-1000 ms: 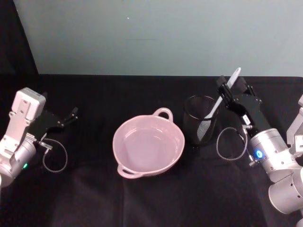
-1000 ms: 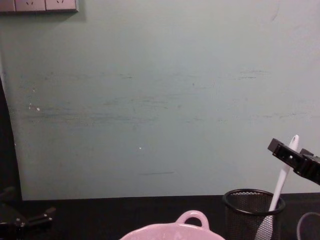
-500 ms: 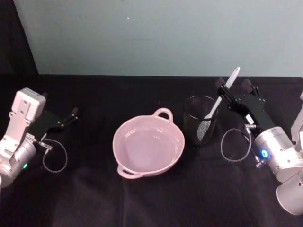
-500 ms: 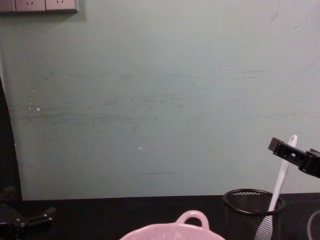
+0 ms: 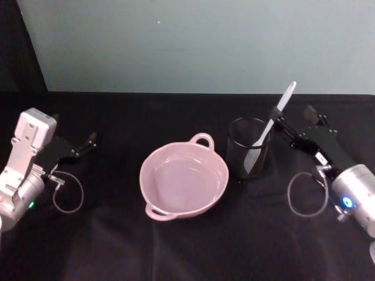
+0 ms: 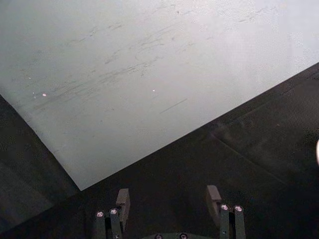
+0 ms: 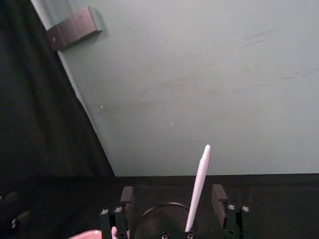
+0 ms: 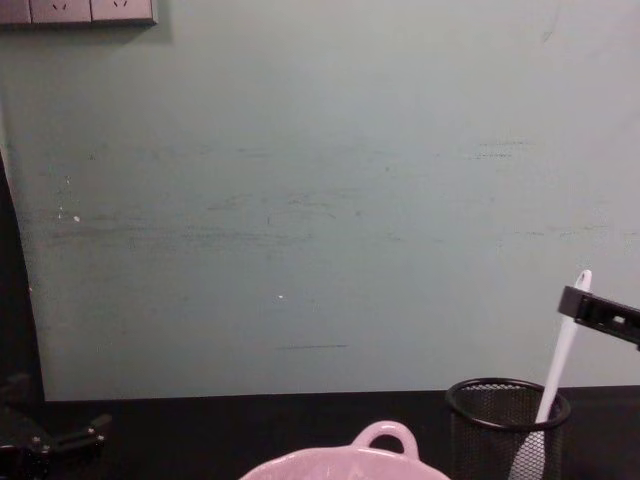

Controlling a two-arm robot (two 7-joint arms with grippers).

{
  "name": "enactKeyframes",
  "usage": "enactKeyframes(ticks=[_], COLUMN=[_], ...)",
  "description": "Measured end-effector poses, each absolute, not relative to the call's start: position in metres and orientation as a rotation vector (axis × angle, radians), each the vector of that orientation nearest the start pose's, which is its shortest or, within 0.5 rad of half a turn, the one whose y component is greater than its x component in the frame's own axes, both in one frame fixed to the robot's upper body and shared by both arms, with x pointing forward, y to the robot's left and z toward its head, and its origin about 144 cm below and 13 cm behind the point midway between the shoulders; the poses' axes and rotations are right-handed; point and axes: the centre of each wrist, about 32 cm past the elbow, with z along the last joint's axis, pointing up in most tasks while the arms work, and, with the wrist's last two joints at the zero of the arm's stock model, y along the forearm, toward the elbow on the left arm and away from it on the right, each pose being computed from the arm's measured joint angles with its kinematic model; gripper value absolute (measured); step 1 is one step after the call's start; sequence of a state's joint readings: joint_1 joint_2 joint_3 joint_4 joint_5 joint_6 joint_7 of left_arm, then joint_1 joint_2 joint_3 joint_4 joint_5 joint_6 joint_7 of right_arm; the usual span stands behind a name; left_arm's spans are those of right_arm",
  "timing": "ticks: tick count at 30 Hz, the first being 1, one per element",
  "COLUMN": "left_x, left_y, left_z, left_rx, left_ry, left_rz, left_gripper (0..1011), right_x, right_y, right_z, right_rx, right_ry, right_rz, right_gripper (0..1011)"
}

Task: Use the one hand to pick up the spoon and stir the clear water in the bowl.

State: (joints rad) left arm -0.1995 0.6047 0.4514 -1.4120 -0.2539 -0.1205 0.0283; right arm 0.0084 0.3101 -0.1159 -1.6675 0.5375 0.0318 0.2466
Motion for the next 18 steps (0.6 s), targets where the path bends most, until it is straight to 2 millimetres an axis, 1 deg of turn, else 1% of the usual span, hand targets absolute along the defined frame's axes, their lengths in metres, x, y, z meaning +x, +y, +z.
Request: enactKeyframes(ticks=[3, 7, 13, 18], left_x=[0.489, 0.489, 0.489, 0.489], left_y=[0.310, 0.310, 0.310, 0.310], left_z=[1.140, 1.140, 1.140, 1.140], left_rx=[0.304, 0.305, 0.304, 0.304], left_ry=[-0.285, -0.285, -0.285, -0.285], left_rz=[1.248, 1.248, 1.248, 1.248], left_gripper=[1011, 1011, 1011, 1011], right_x=[0.451, 0.442, 0.430, 0.425], right_y=[-0.280, -0.287, -0.293, -0.295], right_z=[1.182, 1.185, 1.179, 1.175], right_rx=[0.167, 0.124, 0.052, -0.011], right_ry=[0.123, 0.122, 0.125, 0.106], right_rz=[-1.161, -1.163, -1.178, -1.203], right_gripper=[1002, 1003, 1003, 1002])
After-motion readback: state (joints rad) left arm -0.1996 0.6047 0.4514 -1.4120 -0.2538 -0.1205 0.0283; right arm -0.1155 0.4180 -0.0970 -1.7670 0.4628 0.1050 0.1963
